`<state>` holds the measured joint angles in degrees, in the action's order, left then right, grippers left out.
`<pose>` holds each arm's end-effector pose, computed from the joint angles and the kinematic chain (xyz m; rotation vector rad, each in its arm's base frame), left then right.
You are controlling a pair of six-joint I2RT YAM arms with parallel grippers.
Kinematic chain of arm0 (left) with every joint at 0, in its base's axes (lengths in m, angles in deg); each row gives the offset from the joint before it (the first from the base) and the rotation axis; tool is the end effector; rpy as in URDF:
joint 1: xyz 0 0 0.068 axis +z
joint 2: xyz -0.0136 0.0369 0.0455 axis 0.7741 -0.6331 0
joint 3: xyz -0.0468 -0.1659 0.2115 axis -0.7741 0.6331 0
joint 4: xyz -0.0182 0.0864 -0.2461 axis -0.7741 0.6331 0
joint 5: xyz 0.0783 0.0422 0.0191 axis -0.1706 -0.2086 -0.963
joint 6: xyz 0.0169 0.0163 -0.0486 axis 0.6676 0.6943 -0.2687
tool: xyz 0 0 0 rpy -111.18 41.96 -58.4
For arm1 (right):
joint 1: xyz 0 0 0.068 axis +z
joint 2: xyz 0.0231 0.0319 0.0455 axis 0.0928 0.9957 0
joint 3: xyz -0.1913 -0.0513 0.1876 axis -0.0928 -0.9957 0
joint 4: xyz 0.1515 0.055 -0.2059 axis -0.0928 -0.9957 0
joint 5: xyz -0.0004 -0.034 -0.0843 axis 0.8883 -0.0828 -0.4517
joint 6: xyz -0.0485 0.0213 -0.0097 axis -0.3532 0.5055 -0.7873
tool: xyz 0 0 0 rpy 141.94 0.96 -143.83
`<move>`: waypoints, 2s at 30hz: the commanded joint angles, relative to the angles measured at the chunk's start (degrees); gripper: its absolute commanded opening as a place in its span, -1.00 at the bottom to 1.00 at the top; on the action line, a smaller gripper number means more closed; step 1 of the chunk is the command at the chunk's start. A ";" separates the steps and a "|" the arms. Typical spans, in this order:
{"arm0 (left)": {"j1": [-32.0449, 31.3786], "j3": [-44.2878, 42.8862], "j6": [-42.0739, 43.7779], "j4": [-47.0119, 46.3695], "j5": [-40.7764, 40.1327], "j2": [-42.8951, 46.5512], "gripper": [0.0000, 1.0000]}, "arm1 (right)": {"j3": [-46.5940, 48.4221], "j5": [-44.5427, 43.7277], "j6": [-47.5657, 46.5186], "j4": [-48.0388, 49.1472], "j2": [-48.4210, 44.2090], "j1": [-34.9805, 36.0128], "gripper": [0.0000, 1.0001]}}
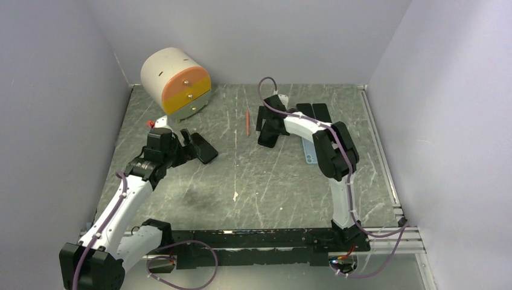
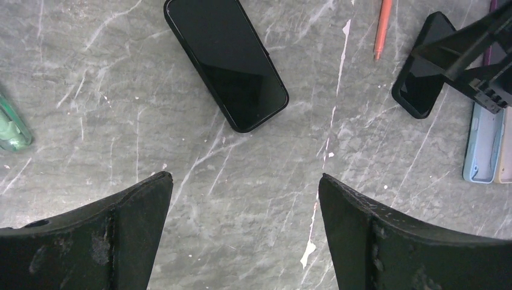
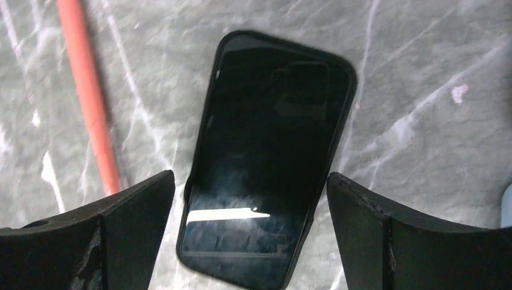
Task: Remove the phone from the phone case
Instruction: Pick up the phone at the center of the board.
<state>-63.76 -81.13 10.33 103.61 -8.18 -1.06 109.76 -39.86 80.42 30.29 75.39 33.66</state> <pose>0.1981 -0.0435 0.2708 -0.4587 2.2326 -0.3679 0.4066 0.2110 0.1670 0.1608 2.4605 0.2023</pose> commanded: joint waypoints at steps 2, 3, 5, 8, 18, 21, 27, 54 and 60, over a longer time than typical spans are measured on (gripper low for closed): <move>0.21 0.98 0.73 -1.12 -1.22 2.26 0.89 | 9.14 -10.20 4.39 -5.21 4.87 0.53 0.98; 0.16 1.13 0.61 -1.29 -1.34 2.58 0.89 | 10.58 -11.35 4.47 -7.04 6.01 0.78 0.98; 0.09 1.31 0.43 -1.67 -1.63 2.95 0.89 | 12.43 -12.25 4.20 -8.86 7.82 1.23 0.98; -0.18 1.47 0.28 -2.05 -1.80 3.32 0.89 | 13.19 -12.88 3.38 -10.82 9.19 1.54 0.98; -1.19 1.56 -0.33 -2.50 0.16 3.44 0.89 | 2.95 -7.86 -4.23 -10.93 3.69 4.40 0.69; -1.29 1.25 -1.34 -2.24 1.88 2.95 0.89 | -2.35 -5.09 -5.94 -9.75 0.05 5.20 0.57; -1.29 -0.49 -3.79 -2.94 6.49 0.78 0.89 | -13.65 0.74 -9.04 -3.68 -9.03 6.43 0.03; -4.30 -4.04 -17.56 -17.65 29.43 -19.39 0.89 | -33.00 25.63 -15.36 36.03 -27.62 16.82 -0.80; -6.53 -3.71 -20.36 -20.94 29.65 -22.60 0.75 | -32.20 28.19 -15.51 38.94 -28.16 18.29 -0.80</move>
<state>-69.16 -83.88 -7.12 87.63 19.82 -22.77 76.10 -15.27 65.30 60.78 51.02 50.97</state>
